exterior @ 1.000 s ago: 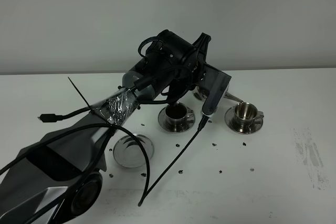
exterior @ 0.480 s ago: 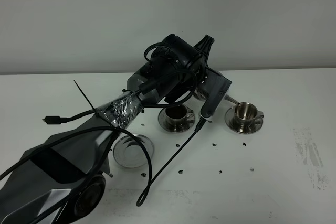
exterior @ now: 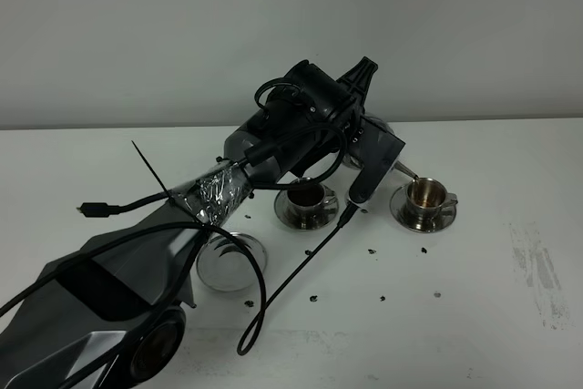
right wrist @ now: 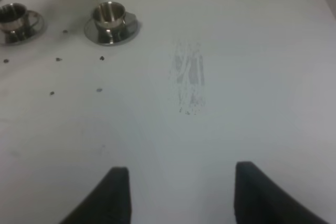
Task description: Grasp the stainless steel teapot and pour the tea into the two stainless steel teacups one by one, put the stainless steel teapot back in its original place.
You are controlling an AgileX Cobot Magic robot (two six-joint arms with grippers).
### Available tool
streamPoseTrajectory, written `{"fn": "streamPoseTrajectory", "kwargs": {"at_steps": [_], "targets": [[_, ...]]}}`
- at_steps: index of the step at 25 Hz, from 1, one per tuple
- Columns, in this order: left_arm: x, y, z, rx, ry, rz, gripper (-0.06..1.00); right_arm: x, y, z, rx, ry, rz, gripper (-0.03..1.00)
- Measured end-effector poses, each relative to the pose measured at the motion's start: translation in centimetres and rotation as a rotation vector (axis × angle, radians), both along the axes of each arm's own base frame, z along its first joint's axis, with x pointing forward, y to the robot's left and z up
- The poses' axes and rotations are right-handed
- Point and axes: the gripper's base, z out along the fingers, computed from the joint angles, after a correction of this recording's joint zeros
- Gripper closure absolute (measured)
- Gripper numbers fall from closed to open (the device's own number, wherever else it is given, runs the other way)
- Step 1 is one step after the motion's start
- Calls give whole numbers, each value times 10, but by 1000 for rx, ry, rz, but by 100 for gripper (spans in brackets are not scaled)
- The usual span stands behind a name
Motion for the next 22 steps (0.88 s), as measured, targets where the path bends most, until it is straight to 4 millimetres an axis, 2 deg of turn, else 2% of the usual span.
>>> {"fn": "streamPoseTrajectory", "kwargs": {"at_steps": [22], "targets": [[-3, -8, 4, 50, -74, -32, 72, 0, 0, 0, 0, -1, 0, 54]]}}
